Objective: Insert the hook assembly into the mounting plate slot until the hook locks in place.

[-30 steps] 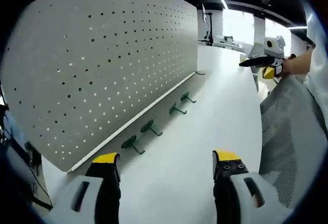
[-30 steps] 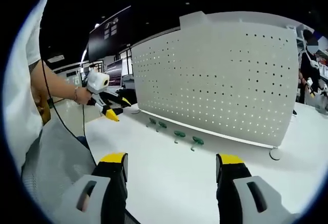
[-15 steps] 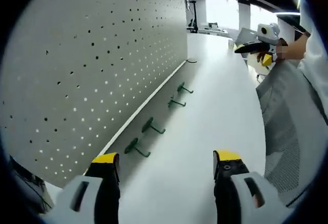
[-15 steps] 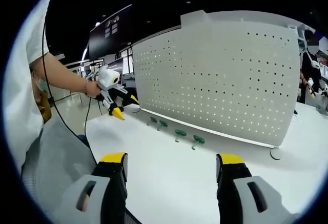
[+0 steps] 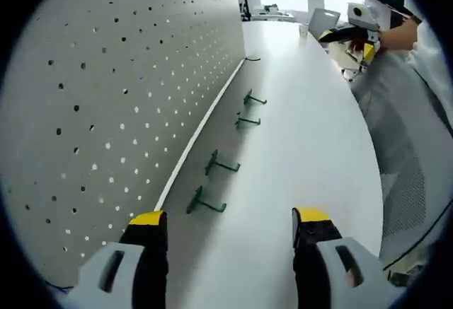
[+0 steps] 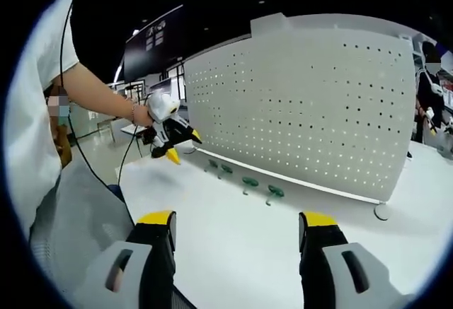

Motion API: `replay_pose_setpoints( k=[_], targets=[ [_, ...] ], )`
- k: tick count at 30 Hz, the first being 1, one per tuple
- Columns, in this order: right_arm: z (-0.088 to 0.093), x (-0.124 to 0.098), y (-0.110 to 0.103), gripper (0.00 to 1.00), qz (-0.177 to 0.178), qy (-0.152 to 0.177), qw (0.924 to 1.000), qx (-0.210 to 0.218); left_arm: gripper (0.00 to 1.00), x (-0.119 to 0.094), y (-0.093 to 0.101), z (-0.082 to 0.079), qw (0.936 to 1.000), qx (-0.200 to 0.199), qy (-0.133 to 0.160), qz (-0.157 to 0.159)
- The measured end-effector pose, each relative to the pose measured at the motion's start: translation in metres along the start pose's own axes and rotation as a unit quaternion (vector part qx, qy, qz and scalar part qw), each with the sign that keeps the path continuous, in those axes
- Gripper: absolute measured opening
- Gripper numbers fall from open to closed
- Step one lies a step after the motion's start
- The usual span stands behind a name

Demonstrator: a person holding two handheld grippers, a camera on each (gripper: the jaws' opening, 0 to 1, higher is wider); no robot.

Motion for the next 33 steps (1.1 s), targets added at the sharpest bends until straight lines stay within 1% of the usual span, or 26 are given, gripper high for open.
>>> replay_pose_setpoints(
  k=[2, 3, 5, 8, 10, 12, 14, 16, 17, 20, 24, 27, 29, 31, 33],
  targets=[
    [0.000, 0.000, 0.000, 0.68, 0.000, -0.001, 1.0000, -0.002, 0.73, 0.002, -0.002, -0.002, 1.0000, 0.002, -0.003, 0.008],
    [0.000, 0.000, 0.000, 0.68, -0.001, -0.002, 1.0000, -0.002, 0.73, 0.004, -0.006, -0.003, 0.9999, 0.012, -0.007, 0.007],
    [0.000, 0.000, 0.000, 0.68, -0.001, -0.002, 1.0000, -0.003, 0.73, 0.007, -0.010, -0.005, 0.9997, 0.019, -0.014, 0.010],
    [0.001, 0.000, -0.001, 0.68, -0.001, -0.005, 1.0000, -0.006, 0.73, 0.010, -0.012, -0.008, 0.9991, 0.031, -0.022, 0.016],
    [0.000, 0.000, -0.002, 0.68, -0.002, -0.005, 1.0000, -0.006, 0.73, 0.014, -0.016, -0.007, 0.9985, 0.038, -0.032, 0.021],
    [0.001, 0.000, -0.001, 0.68, -0.002, -0.005, 1.0000, -0.006, 0.72, 0.016, -0.018, -0.007, 0.9972, 0.055, -0.046, 0.023],
    [0.001, 0.000, -0.002, 0.68, -0.002, -0.006, 1.0000, -0.005, 0.72, 0.018, -0.020, -0.008, 0.9965, 0.062, -0.051, 0.024],
    [0.001, 0.000, -0.002, 0.68, -0.002, -0.007, 1.0000, -0.005, 0.72, 0.019, -0.020, -0.009, 0.9951, 0.073, -0.060, 0.028],
    [0.001, 0.000, -0.001, 0.68, -0.002, -0.007, 1.0000, -0.005, 0.72, 0.021, -0.022, -0.008, 0.9936, 0.084, -0.070, 0.028],
    [0.002, 0.000, -0.001, 0.68, -0.001, -0.007, 1.0000, -0.004, 0.72, 0.026, -0.024, -0.008, 0.9925, 0.090, -0.075, 0.034],
    [0.002, -0.001, -0.002, 0.67, 0.000, -0.008, 1.0000, -0.004, 0.71, 0.032, -0.026, -0.010, 0.9889, 0.110, -0.091, 0.041],
    [0.004, -0.001, -0.001, 0.67, 0.000, -0.009, 1.0000, -0.003, 0.71, 0.036, -0.024, -0.015, 0.9873, 0.121, -0.092, 0.047],
    [0.004, -0.001, -0.001, 0.67, -0.001, -0.010, 0.9999, -0.003, 0.71, 0.040, -0.024, -0.016, 0.9850, 0.130, -0.099, 0.055],
    [0.004, -0.001, -0.002, 0.67, -0.001, -0.011, 0.9999, -0.003, 0.71, 0.044, -0.026, -0.015, 0.9812, 0.147, -0.112, 0.056],
    [0.004, -0.001, -0.002, 0.67, -0.002, -0.011, 0.9999, -0.004, 0.71, 0.047, -0.028, -0.017, 0.9805, 0.149, -0.113, 0.062]
  ],
)
Point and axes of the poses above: the point that each gripper's makers call its tool centre point, and the gripper's own axes: x roughly forward along the fingers, y roughly to its right, z roughly out of its underside, the point moved 9 cm from there along -x, roughly backward along the fingers, and after that the axes turned 13 degrees about -y, right-handed, at the moved point
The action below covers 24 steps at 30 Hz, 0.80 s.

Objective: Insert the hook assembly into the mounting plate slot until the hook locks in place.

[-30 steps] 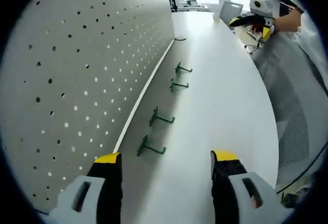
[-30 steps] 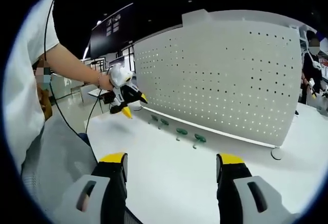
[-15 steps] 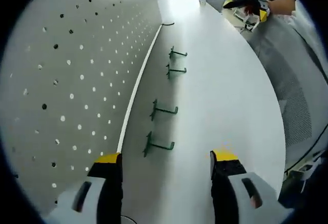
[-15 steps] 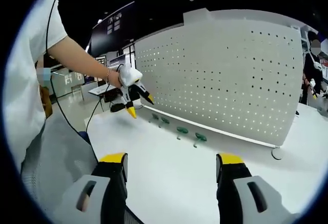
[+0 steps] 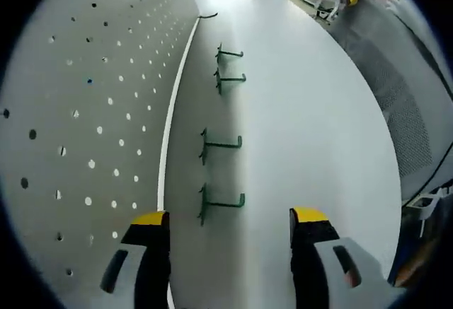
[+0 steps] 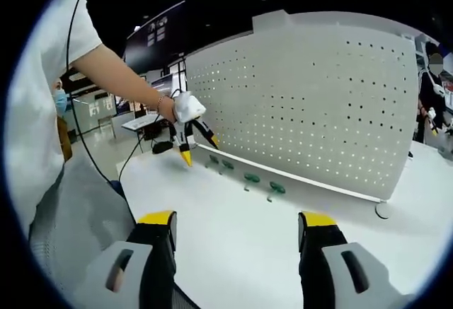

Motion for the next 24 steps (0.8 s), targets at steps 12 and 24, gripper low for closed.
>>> replay_pose_setpoints(
  k=[12, 24],
  targets=[
    [0.001, 0.002, 0.000, 0.67, -0.002, -0.007, 1.0000, 0.001, 0.60, 0.011, -0.007, 0.006, 0.9994, 0.006, -0.029, 0.019],
    [0.002, 0.002, 0.003, 0.66, -0.002, -0.006, 0.9999, 0.012, 0.52, 0.014, -0.007, 0.005, 0.9977, -0.007, -0.027, 0.061]
  ],
)
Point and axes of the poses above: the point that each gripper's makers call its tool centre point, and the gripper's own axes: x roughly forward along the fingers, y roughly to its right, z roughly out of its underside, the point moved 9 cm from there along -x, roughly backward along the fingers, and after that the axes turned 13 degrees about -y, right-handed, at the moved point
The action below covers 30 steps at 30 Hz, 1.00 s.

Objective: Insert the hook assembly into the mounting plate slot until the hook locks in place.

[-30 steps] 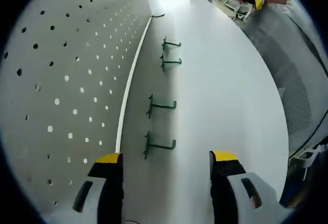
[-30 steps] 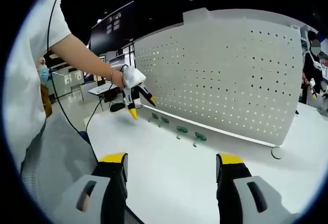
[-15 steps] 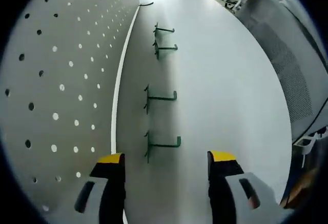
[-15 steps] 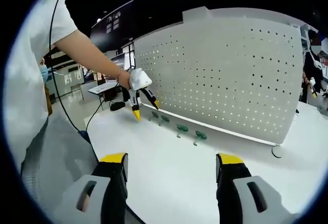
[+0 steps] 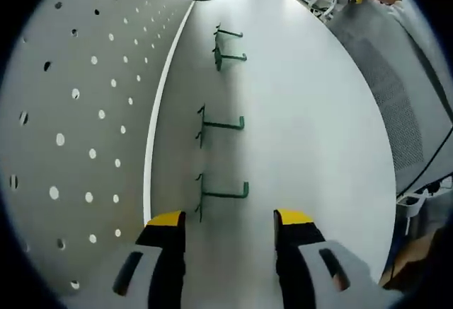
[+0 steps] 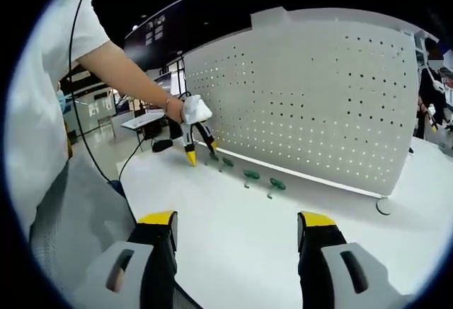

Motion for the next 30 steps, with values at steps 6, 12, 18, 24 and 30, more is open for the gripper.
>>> replay_pose_setpoints(
  k=[6, 12, 18, 24, 30],
  targets=[
    [0.000, 0.000, 0.000, 0.66, 0.001, 0.002, 1.0000, 0.002, 0.50, 0.000, -0.001, 0.000, 1.0000, 0.000, 0.002, -0.001],
    [0.001, 0.000, 0.000, 0.65, -0.001, 0.002, 1.0000, 0.001, 0.39, 0.000, -0.008, -0.004, 1.0000, -0.006, 0.001, -0.003],
    [0.001, 0.001, 0.000, 0.65, 0.000, 0.001, 1.0000, 0.002, 0.31, 0.000, -0.011, -0.004, 0.9997, -0.023, 0.007, -0.006],
    [0.000, 0.001, 0.000, 0.65, 0.000, 0.002, 1.0000, 0.001, 0.26, 0.000, -0.013, -0.004, 0.9994, -0.034, 0.006, -0.008],
    [0.000, 0.000, 0.000, 0.65, 0.000, 0.003, 1.0000, 0.001, 0.17, -0.001, -0.014, -0.004, 0.9991, -0.041, -0.002, -0.013]
  ],
)
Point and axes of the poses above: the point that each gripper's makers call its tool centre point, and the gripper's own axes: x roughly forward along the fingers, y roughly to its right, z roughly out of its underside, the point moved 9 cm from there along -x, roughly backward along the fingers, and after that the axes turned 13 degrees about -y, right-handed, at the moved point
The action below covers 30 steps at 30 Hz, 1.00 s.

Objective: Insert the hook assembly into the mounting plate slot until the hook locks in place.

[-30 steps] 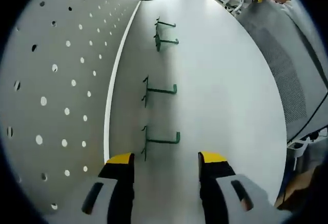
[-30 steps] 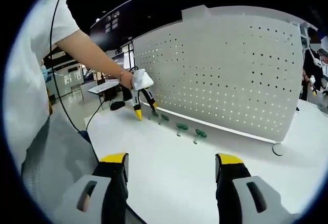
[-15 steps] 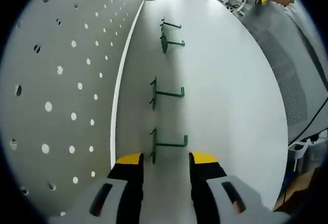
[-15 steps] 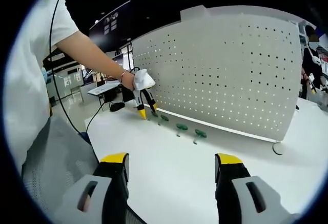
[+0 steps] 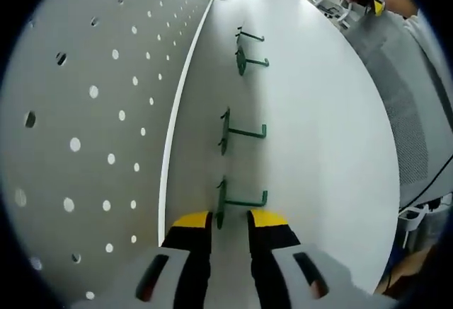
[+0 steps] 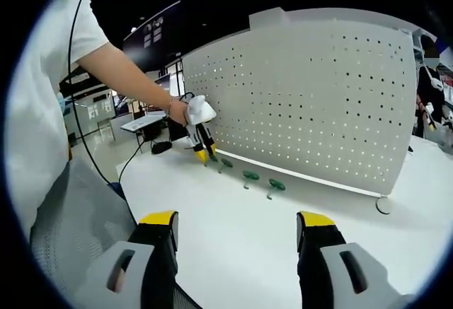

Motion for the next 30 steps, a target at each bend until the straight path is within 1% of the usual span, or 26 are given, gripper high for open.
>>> replay_pose_setpoints(
  k=[3, 4, 6, 8, 11, 14, 19, 30],
  targets=[
    [-0.0001, -0.0004, 0.0003, 0.65, 0.000, 0.001, 1.0000, 0.001, 0.07, -0.0001, -0.0015, 0.0005, 0.9999, -0.001, -0.008, -0.010],
    [-0.0001, -0.0005, 0.0004, 0.65, 0.000, 0.001, 1.0000, 0.001, 0.06, 0.0002, -0.0025, 0.0003, 0.9999, -0.003, -0.009, -0.014],
    [-0.0001, -0.0006, 0.0005, 0.65, 0.001, 0.001, 1.0000, 0.001, 0.05, 0.0002, -0.0027, -0.0001, 0.9998, -0.008, -0.011, -0.015],
    [-0.0004, -0.0008, 0.0005, 0.65, 0.002, 0.001, 1.0000, 0.001, 0.05, 0.0000, -0.0021, -0.0005, 0.9997, -0.003, -0.013, -0.020],
    [0.0004, -0.0005, 0.0009, 0.65, 0.003, -0.002, 1.0000, 0.000, 0.04, -0.0004, -0.0016, -0.0006, 0.9996, -0.006, -0.014, -0.023],
    [-0.0003, -0.0007, 0.0005, 0.66, 0.003, -0.001, 1.0000, 0.000, 0.03, -0.0004, -0.0024, -0.0002, 0.9996, -0.011, -0.016, -0.022],
    [0.0006, -0.0005, 0.0009, 0.66, 0.003, -0.002, 1.0000, 0.000, 0.03, -0.0001, -0.0023, 0.0007, 0.9996, -0.001, -0.017, -0.024],
    [0.0006, -0.0012, 0.0011, 0.65, 0.004, -0.001, 1.0000, 0.002, 0.03, 0.0006, -0.0010, 0.0004, 0.9995, 0.001, -0.016, -0.027]
  ],
)
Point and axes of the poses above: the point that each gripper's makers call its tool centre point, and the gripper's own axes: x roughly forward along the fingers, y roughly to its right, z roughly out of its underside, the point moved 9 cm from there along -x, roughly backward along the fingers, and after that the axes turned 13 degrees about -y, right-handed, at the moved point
